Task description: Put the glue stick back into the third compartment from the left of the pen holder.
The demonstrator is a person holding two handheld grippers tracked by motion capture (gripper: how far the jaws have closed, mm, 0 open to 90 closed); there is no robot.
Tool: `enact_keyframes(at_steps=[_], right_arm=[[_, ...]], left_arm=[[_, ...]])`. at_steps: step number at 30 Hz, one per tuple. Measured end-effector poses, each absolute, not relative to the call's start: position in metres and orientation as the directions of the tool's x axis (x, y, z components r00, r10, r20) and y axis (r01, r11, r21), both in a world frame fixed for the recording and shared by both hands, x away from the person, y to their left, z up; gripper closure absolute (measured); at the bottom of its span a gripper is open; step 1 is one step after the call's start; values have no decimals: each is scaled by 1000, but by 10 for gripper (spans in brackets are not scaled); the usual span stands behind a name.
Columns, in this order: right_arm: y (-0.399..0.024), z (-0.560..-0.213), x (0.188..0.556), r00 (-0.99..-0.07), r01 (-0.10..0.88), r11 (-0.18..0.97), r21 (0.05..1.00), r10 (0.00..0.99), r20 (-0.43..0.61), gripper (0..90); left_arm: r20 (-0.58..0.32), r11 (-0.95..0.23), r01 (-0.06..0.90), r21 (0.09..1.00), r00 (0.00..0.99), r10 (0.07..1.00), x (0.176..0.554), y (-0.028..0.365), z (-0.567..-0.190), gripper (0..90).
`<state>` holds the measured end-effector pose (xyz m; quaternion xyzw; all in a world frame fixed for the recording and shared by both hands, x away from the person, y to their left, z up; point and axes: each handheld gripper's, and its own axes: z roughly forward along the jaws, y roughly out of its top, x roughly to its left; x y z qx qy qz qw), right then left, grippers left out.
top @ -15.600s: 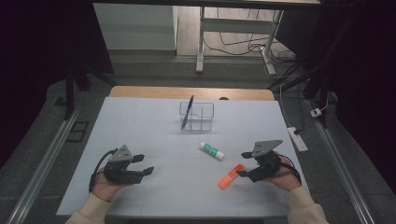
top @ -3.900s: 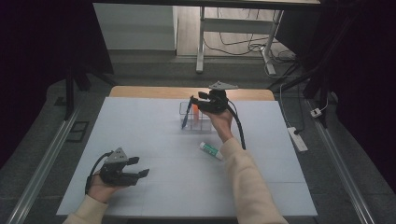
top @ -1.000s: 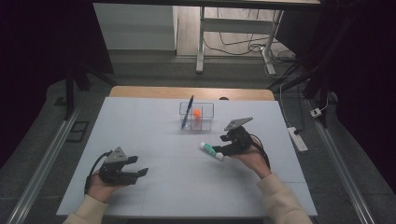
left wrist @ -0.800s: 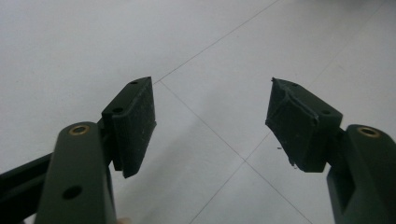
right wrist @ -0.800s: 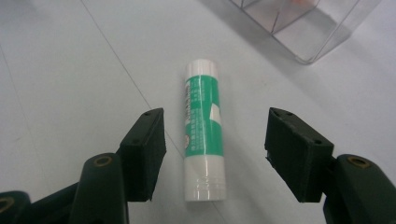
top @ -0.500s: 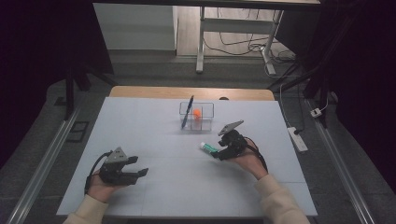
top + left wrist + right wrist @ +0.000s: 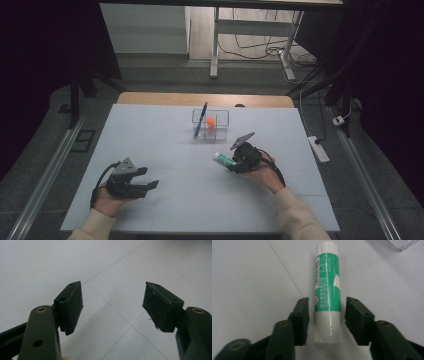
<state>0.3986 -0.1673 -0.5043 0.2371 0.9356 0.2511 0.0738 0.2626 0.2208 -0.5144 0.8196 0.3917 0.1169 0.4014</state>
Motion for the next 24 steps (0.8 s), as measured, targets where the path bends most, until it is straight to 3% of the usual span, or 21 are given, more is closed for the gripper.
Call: enact_keyframes(at_steps=[4,24], right_arm=[[-166,-505,398,-878,404,774,487,477,-30,638],[-158,-490,388,-906,360,749,556,424,16,646]], left_arm=[[-123,-370,548,751,665,736,263,221,-514,321],[-45,-423,494,759,689,723,259,208,-509,312]])
